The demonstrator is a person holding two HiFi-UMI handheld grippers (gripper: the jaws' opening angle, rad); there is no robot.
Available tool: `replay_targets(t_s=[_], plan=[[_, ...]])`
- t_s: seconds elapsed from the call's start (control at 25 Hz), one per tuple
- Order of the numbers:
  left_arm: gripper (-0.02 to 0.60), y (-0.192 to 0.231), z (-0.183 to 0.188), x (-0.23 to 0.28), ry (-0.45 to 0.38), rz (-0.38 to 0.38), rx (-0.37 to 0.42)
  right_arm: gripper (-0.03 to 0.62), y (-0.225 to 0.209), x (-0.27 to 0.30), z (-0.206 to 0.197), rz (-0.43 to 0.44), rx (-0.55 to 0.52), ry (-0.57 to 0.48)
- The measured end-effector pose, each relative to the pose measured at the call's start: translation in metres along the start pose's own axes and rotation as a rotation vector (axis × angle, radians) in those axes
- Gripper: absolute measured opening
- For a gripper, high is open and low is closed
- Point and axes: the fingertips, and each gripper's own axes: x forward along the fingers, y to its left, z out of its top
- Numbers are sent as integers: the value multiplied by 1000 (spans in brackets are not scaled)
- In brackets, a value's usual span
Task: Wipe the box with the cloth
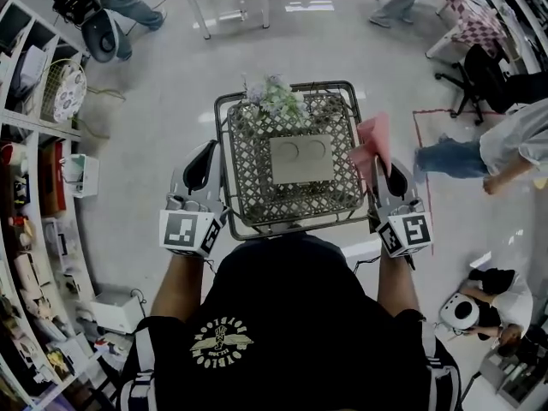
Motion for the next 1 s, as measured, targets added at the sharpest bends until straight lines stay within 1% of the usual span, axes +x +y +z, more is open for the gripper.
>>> replay_targets(t_s=[0.08, 0.2, 0.56, 0.84, 1.0], plan=[[0, 0, 4, -3, -7, -3, 3, 17, 6, -6, 18, -3, -26, -28], [0, 1, 5, -7, -9, -4, 0, 17, 10, -10, 29, -7, -39, -45], [0, -1, 9, -6, -14, -1, -1, 17, -1, -12, 30, -25, -13, -57], [0, -1, 4, -5, 5, 20, 1, 17, -9, -10, 28, -22, -6, -60], [0, 4, 4, -1, 13, 41, 12, 17, -16, 3, 26, -10, 0, -64]])
